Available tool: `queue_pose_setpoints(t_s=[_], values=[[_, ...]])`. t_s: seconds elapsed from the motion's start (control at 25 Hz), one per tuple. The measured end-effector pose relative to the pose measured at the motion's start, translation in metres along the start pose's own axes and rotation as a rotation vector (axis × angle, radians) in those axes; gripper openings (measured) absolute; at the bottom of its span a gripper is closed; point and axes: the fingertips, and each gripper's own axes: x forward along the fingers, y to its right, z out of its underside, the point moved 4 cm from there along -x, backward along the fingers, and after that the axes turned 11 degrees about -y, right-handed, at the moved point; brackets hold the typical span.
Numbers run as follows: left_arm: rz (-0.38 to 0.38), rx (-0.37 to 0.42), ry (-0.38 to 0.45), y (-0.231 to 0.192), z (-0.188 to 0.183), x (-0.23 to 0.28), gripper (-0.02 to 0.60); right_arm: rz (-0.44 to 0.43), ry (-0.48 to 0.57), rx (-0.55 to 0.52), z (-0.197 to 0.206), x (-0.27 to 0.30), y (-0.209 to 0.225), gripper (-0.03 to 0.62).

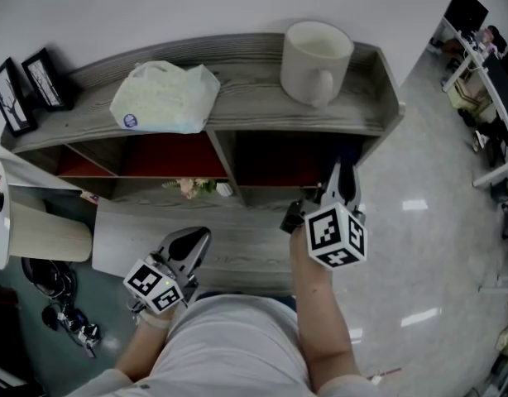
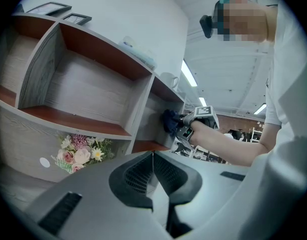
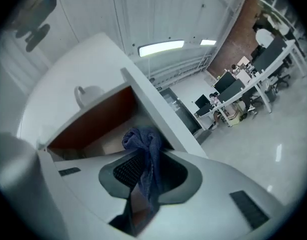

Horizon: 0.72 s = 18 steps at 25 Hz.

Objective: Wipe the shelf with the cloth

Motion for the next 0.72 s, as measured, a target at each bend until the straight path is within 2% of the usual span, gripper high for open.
queue_pose_setpoints(t_s=[0.32,0.56,0.72], values=[[0.0,0.002,-0.001,0.001,0.001,0.001,0.02,-0.133,0.138,0.09,-0.052,-0.004,-0.037,0.087],[-0.002,0.001,-0.004,0.002,0.001,0.002,0.02,-0.126,0.077,0.363,-0.028,0.013,-0.014,0.086],[-0.014,-0.006,-0.006,-0.001,0.001,0.001,0.02,-0.066,0.025,0.509,0.008,0.024,0.02,0.086]])
